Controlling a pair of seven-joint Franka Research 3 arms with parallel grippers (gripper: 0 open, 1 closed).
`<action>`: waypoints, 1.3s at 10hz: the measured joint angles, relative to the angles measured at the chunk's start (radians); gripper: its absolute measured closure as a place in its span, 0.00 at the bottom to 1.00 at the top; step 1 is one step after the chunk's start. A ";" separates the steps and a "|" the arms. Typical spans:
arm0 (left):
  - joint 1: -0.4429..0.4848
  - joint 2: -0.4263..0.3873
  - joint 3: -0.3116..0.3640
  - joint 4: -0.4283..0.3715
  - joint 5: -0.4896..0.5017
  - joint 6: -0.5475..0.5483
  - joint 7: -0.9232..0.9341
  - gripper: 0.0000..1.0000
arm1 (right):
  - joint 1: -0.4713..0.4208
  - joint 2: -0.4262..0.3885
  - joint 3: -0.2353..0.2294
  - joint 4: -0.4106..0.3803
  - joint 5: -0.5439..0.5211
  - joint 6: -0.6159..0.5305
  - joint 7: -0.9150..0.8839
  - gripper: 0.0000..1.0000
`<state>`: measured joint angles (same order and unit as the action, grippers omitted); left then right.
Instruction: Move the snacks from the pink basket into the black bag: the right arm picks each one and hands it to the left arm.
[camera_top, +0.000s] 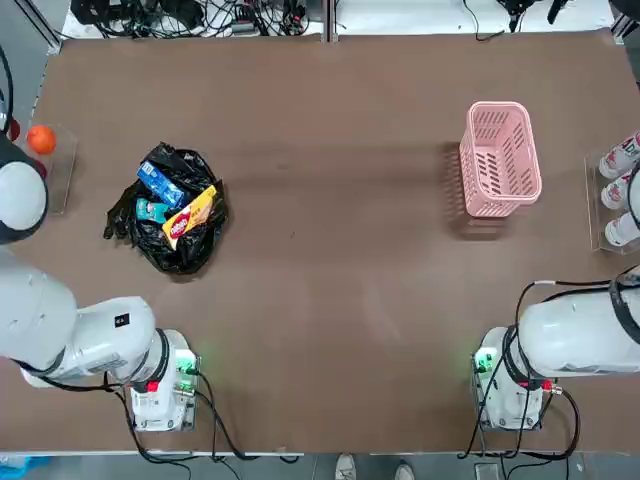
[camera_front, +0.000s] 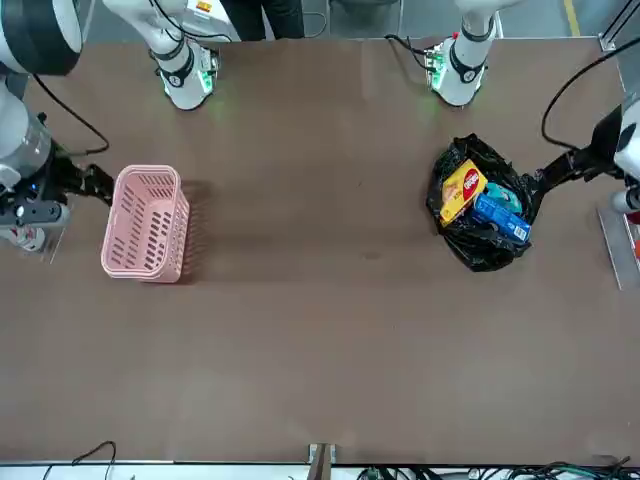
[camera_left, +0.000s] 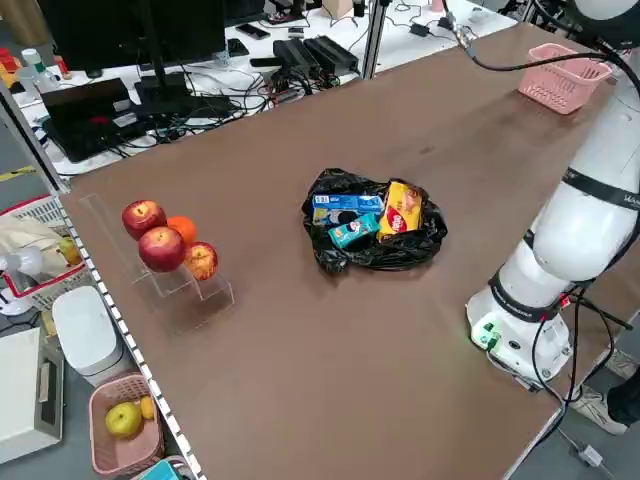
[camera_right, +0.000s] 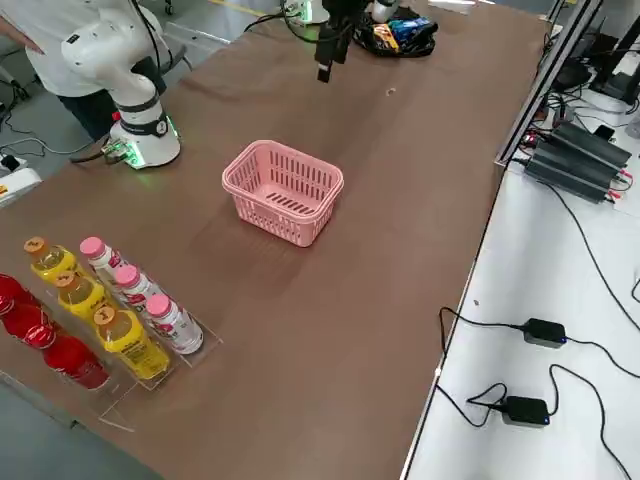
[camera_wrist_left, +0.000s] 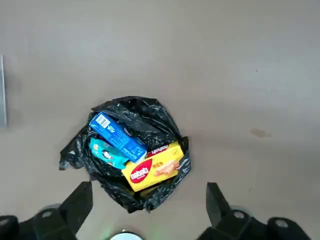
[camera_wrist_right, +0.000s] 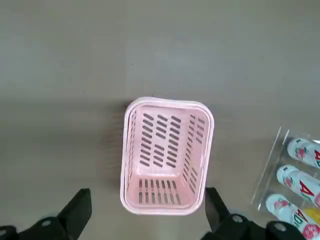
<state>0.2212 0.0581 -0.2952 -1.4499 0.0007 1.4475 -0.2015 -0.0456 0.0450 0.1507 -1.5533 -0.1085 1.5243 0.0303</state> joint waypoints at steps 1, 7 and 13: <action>-0.031 -0.019 0.040 0.003 -0.008 -0.011 0.035 0.00 | 0.000 -0.023 -0.003 0.005 0.000 -0.035 0.000 0.00; -0.179 -0.071 0.220 0.010 -0.032 -0.020 0.139 0.00 | 0.013 -0.042 -0.098 0.105 0.002 -0.130 -0.072 0.00; -0.177 -0.071 0.234 0.010 -0.032 -0.048 0.184 0.00 | 0.015 -0.042 -0.100 0.106 0.017 -0.155 -0.071 0.00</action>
<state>0.0446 -0.0127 -0.0610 -1.4400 -0.0310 1.3997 -0.0180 -0.0309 0.0026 0.0511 -1.4477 -0.0918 1.3691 -0.0407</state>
